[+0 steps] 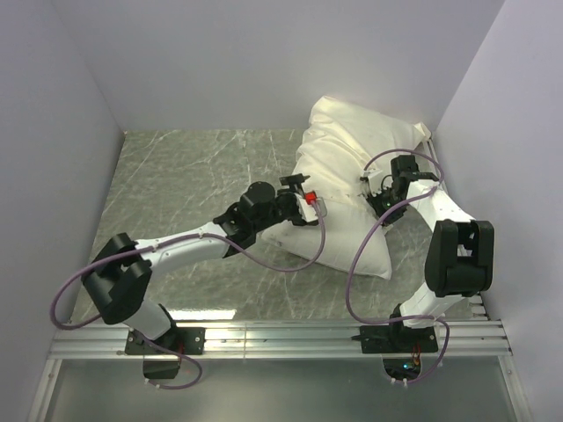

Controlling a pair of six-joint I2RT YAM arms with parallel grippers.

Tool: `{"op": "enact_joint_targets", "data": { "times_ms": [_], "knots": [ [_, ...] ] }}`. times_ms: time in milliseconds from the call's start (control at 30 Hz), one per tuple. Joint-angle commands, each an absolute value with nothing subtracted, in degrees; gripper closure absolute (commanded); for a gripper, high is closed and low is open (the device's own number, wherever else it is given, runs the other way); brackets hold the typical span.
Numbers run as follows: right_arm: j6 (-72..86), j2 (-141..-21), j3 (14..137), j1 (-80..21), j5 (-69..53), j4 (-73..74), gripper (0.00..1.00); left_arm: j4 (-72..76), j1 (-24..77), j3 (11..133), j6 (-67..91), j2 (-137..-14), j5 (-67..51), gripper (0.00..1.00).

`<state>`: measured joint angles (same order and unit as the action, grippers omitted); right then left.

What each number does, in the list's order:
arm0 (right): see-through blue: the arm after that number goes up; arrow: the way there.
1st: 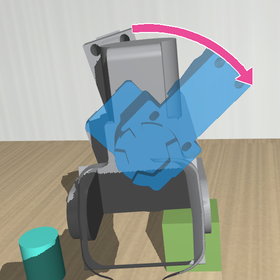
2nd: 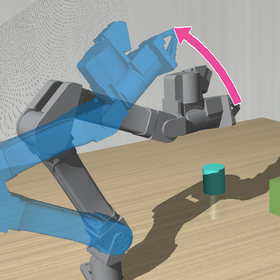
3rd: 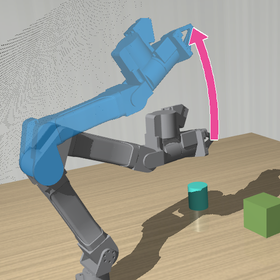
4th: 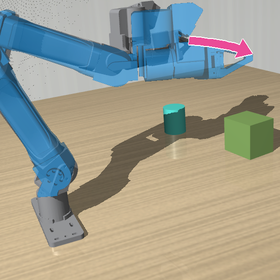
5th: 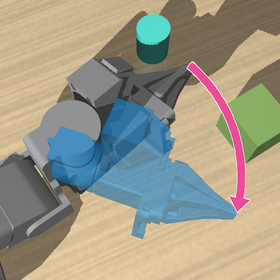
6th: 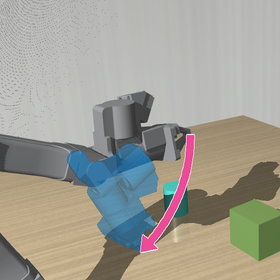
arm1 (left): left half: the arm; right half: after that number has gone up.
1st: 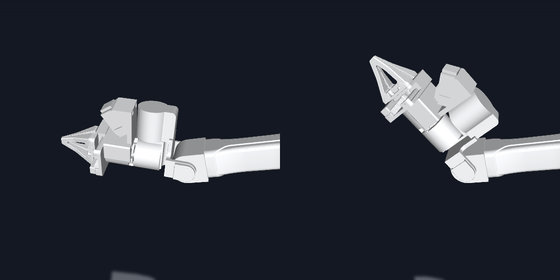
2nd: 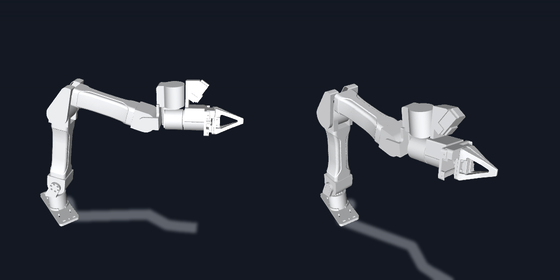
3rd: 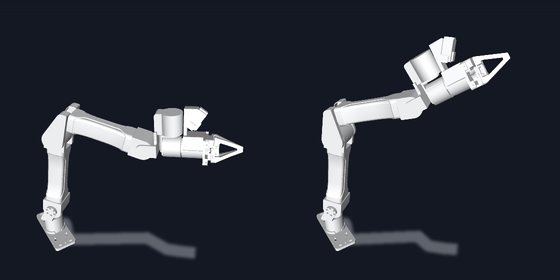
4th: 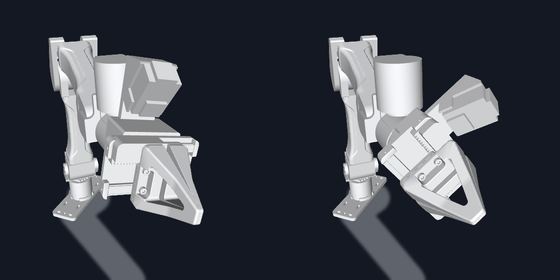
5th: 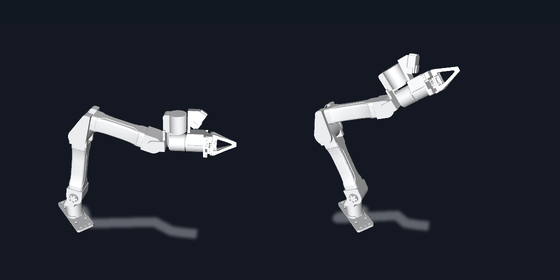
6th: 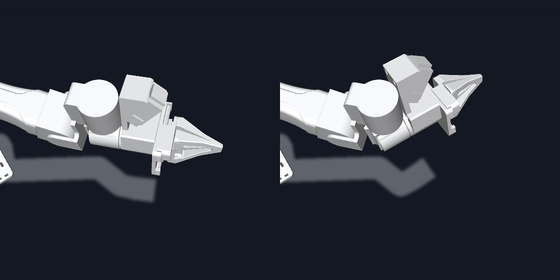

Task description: Put the pillow into the pillowcase

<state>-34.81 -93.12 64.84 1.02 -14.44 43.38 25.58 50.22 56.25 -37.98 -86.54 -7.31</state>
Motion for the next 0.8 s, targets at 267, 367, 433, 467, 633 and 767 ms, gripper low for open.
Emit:
{"op": "enact_joint_targets", "data": {
  "times_ms": [267,367,433,467,633,767],
  "knots": [
    [-35.9,-91.5,66.0,2.3,-15.3,41.9,1.0,33.6,50.8,62.3,-41.8,-97.3,-0.1,0.21],
    [-36.1,-91.7,65.9,2.5,-15.2,42.2,1.0,34.3,50.0,64.0,-41.8,-98.3,-0.2,0.2],
    [-36.3,-91.7,66.2,2.8,-15.2,42.2,1.0,34.3,49.0,65.1,-42.1,-98.8,2.3,0.21],
    [-36.2,-91.8,66.3,2.8,-15.4,42.3,1.0,34.2,48.3,65.6,-42.1,-99.6,2.6,0.21],
    [-36.4,-91.9,66.5,3.5,-15.4,42.3,1.0,32.4,45.5,65.5,-42.3,-101.5,3.9,0.23],
    [-36.7,-91.3,66.0,4.0,-15.9,42.3,1.0,30.0,42.5,62.5,-40.2,-101.3,3.3,0.26]
  ]
}}
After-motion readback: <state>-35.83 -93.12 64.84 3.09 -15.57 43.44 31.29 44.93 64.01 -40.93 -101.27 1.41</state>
